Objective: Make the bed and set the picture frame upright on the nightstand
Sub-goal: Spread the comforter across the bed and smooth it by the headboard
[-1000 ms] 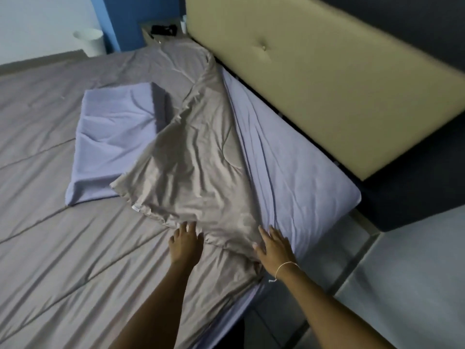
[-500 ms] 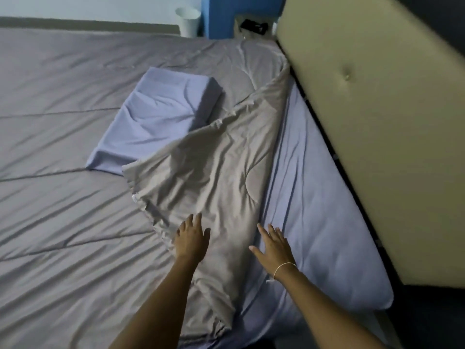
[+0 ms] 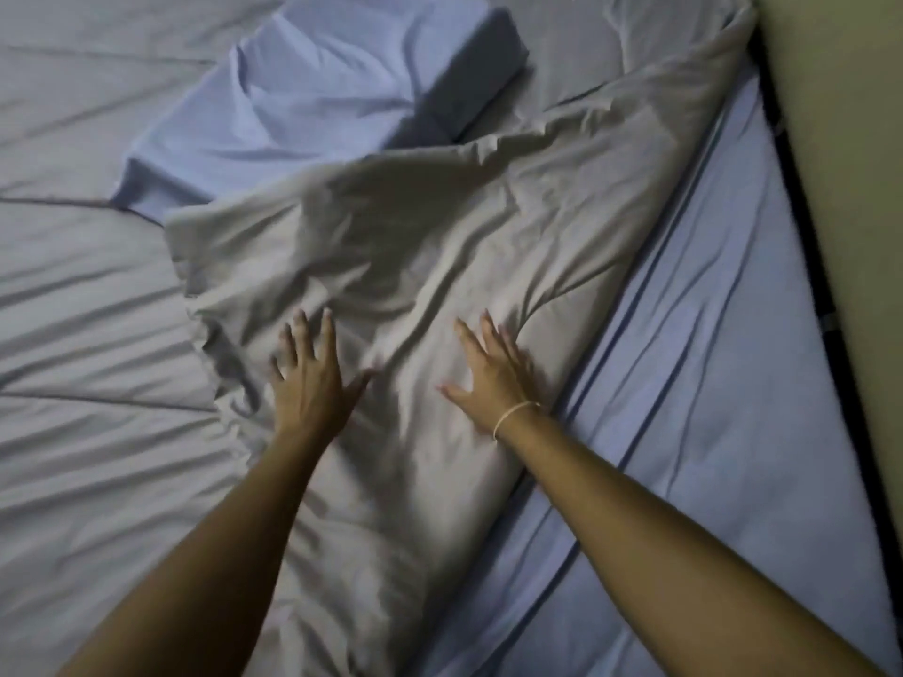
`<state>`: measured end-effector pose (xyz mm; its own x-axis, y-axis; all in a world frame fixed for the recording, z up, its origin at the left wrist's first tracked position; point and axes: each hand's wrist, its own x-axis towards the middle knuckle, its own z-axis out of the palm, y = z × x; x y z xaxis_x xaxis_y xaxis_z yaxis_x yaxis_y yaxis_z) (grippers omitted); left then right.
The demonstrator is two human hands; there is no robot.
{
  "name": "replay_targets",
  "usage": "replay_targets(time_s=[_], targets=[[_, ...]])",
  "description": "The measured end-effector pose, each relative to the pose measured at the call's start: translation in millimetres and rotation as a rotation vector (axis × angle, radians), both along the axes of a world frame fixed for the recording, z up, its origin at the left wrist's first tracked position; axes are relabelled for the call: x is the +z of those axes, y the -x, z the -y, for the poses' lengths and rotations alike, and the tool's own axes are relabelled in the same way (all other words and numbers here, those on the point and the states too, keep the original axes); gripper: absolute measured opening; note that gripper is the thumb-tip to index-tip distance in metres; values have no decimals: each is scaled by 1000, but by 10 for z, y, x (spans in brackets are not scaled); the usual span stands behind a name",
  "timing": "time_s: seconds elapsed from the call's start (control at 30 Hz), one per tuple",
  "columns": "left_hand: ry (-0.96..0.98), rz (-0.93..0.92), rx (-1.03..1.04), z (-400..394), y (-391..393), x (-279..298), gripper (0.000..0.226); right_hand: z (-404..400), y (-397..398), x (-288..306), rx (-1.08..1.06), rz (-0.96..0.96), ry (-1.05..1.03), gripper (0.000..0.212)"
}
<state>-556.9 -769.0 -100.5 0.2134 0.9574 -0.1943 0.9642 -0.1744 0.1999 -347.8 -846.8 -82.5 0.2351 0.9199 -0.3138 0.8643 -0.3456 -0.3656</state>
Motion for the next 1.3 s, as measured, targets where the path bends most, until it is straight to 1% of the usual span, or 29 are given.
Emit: replay_targets(time_s=[0.07, 0.13, 0.17, 0.23, 0.27, 0.33, 0.43, 0.5, 0.57, 0.6, 0.67, 0.7, 0.77, 0.8, 0.83, 0.87, 0.9, 0.97, 1.0, 1.03, 1.07, 1.1, 1.13, 1.17, 1.2, 1.23, 1.27, 1.3], targets=[[29, -3, 27, -108, 18, -352, 106, -199, -25, -399, -5, 13, 10, 96], [43, -12, 26, -62, 45, -667, 111, -190, -5, -762, 16, 48, 38, 98], [7, 1, 33, -3, 51, -809, 110, -139, 17, -943, 38, 74, 32, 95], [-142, 36, 60, 102, 41, -1007, 103, -77, 39, -1179, 41, 105, -22, 85], [-216, 53, 75, 107, 18, -1020, 99, -98, 39, -1201, 25, 116, -62, 81], [-274, 65, 83, 113, -33, -951, 96, -112, 54, -1197, -19, 124, -169, 69], [-245, 30, 33, 164, -135, -836, 90, -32, -15, -1111, -57, 91, -359, 38], [-212, -11, -43, 294, -258, -763, 80, 61, -156, -964, -83, 6, -343, 28], [-172, 27, -146, 549, -416, -645, 70, 198, -310, -787, -205, -135, -279, 31], [-145, 87, -198, 713, -503, -561, 66, 269, -377, -686, -287, -219, -285, 35], [-75, 240, -300, 1106, -711, -367, 60, 434, -490, -399, -411, -317, -428, 43], [-3, 295, -359, 1322, -822, -289, 58, 520, -536, -251, -420, -338, -502, 48], [147, 365, -451, 1710, -1001, -163, 53, 686, -611, -34, -327, -416, -548, 62], [216, 396, -475, 1873, -1071, -124, 49, 787, -646, 53, -270, -465, -499, 73], [275, 418, -496, 2002, -1124, -92, 47, 893, -687, 97, -230, -490, -397, 84], [313, 429, -523, 2104, -1170, -64, 46, 992, -738, 116, -197, -478, -269, 91], [331, 432, -556, 2176, -1200, -39, 47, 1095, -813, 89, -169, -423, -141, 93], [341, 461, -605, 2242, -1194, 4, 47, 1255, -963, -18, -150, -238, 54, 81], [306, 511, -612, 2251, -1169, 43, 44, 1315, -1031, -75, -153, -154, 97, 71], [235, 573, -605, 2242, -1138, 84, 39, 1373, -1082, -118, -165, -96, 105, 64], [129, 624, -574, 2219, -1105, 126, 36, 1434, -1123, -159, -196, -89, 100, 59], [6, 635, -521, 2166, -1081, 156, 38, 1486, -1154, -176, -238, -125, 84, 57], [-96, 603, -459, 2087, -1097, 178, 47, 1540, -1206, -187, -296, -186, 54, 55], [-134, 535, -383, 1980, -1141, 175, 63, 1589, -1269, -196, -357, -239, 16, 52], [-79, 444, -308, 1885, -1204, 153, 80, 1644, -1328, -211, -411, -272, -34, 50], [49, 357, -256, 1811, -1289, 97, 95, 1712, -1390, -231, -468, -305, -86, 47], [194, 300, -239, 1770, -1382, 42, 102, 1789, -1437, -237, -522, -349, -137, 46], [325, 303, -251, 1790, -1491, -9, 100, 1900, -1471, -226, -601, -409, -186, 46]])
